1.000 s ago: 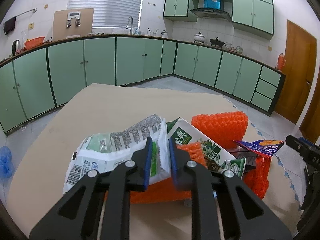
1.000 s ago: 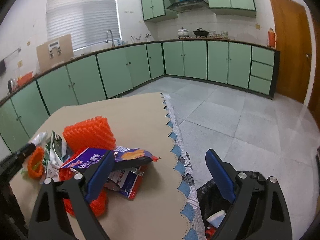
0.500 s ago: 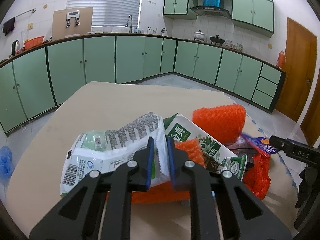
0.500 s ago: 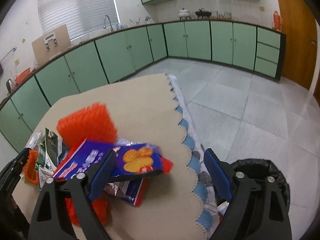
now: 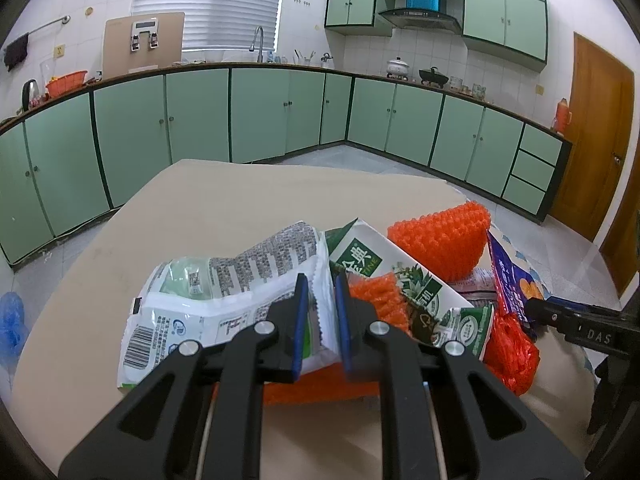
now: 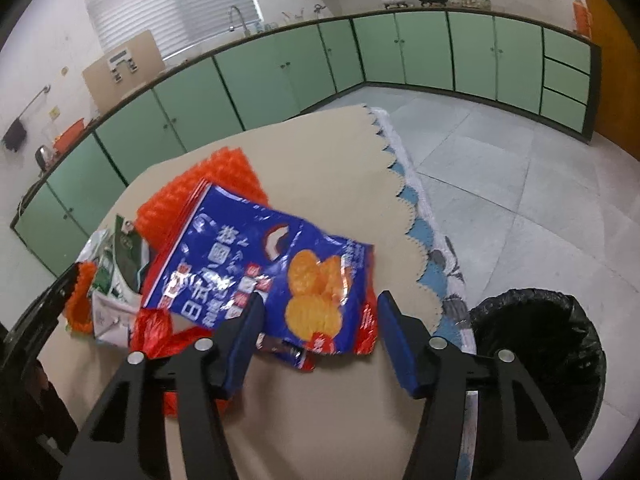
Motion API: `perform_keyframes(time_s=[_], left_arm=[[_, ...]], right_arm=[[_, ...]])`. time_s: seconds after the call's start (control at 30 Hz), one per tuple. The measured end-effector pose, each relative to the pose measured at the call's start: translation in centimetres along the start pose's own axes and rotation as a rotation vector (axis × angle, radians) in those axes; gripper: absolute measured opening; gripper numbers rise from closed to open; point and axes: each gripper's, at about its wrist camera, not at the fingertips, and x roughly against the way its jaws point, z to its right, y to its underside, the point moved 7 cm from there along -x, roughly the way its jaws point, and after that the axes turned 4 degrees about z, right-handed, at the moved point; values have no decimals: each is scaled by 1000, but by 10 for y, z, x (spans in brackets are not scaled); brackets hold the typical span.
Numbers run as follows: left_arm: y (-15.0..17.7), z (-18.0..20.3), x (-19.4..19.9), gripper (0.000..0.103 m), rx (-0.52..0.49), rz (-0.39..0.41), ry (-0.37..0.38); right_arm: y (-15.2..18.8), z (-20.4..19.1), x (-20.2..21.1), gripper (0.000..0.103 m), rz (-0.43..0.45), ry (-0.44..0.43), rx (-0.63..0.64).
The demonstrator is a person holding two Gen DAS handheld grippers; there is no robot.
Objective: Collect trash
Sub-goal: 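Grasp the white snack bag with the left gripper while the right gripper grasps the blue biscuit wrapper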
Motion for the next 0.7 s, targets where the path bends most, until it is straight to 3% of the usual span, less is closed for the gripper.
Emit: perform_keyframes(time_s=[0.3, 0.5, 0.7], left_arm=[[0, -4, 2, 13, 2, -2, -3], [2, -9, 2, 14, 11, -11, -2], [3, -12, 2, 14, 15, -15, 0]], right_arm=[[-12, -49, 11, 74, 56, -50, 124], [-4, -75, -3, 74, 39, 6, 227], [5, -80, -9, 74, 17, 19, 245]])
